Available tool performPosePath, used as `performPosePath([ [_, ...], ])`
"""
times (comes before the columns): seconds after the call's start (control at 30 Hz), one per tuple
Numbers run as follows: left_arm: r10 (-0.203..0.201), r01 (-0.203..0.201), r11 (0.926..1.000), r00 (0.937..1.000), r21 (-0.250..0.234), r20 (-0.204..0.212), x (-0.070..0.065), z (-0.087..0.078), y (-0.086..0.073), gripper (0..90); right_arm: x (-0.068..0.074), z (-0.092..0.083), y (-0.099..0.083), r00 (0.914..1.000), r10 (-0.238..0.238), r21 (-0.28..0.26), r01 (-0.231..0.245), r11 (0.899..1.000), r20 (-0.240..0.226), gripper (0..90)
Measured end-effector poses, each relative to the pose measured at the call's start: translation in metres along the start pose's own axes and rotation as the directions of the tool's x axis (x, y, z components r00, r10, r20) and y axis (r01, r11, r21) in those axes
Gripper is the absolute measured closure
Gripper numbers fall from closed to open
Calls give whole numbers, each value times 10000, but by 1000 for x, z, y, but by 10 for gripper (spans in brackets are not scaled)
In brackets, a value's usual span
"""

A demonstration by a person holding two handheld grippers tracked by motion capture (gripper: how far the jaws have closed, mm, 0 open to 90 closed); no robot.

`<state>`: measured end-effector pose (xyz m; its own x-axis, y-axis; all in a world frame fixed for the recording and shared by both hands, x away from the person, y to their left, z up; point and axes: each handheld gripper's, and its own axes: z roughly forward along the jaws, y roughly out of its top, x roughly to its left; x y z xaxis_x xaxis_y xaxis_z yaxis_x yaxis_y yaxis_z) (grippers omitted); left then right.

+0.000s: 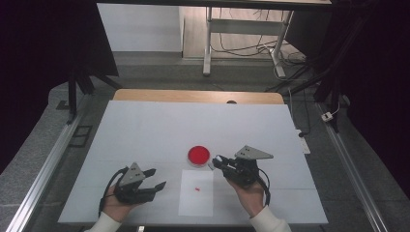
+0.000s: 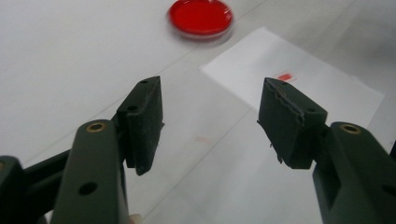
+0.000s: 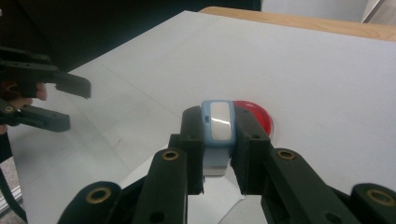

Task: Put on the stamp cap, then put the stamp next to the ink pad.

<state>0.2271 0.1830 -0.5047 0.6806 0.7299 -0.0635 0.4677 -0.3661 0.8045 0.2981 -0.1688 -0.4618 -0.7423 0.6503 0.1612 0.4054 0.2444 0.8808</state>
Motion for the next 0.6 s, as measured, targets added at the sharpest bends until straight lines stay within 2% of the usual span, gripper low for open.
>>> performPosePath([
  [0.17, -305, 306, 9995, 9989, 21, -353, 12, -15, -15, 401, -3, -2, 2, 10000, -65, -22, 65, 10000, 3, 751],
  [0.27, -397, 400, 9992, 9983, 47, -416, 16, -20, -20, 402, -4, -2, 3, 9999, -123, -31, 123, 9999, 78, 751],
  [0.47, -473, 476, 9988, 9976, 59, -500, 18, -25, -25, 402, -7, -3, 5, 9991, -347, -52, 349, 9994, 234, 752],
  [0.6, -482, 485, 9988, 9974, 48, -542, 19, -26, -26, 401, -12, -4, 6, 9989, -310, -39, 311, 9995, 341, 751],
])
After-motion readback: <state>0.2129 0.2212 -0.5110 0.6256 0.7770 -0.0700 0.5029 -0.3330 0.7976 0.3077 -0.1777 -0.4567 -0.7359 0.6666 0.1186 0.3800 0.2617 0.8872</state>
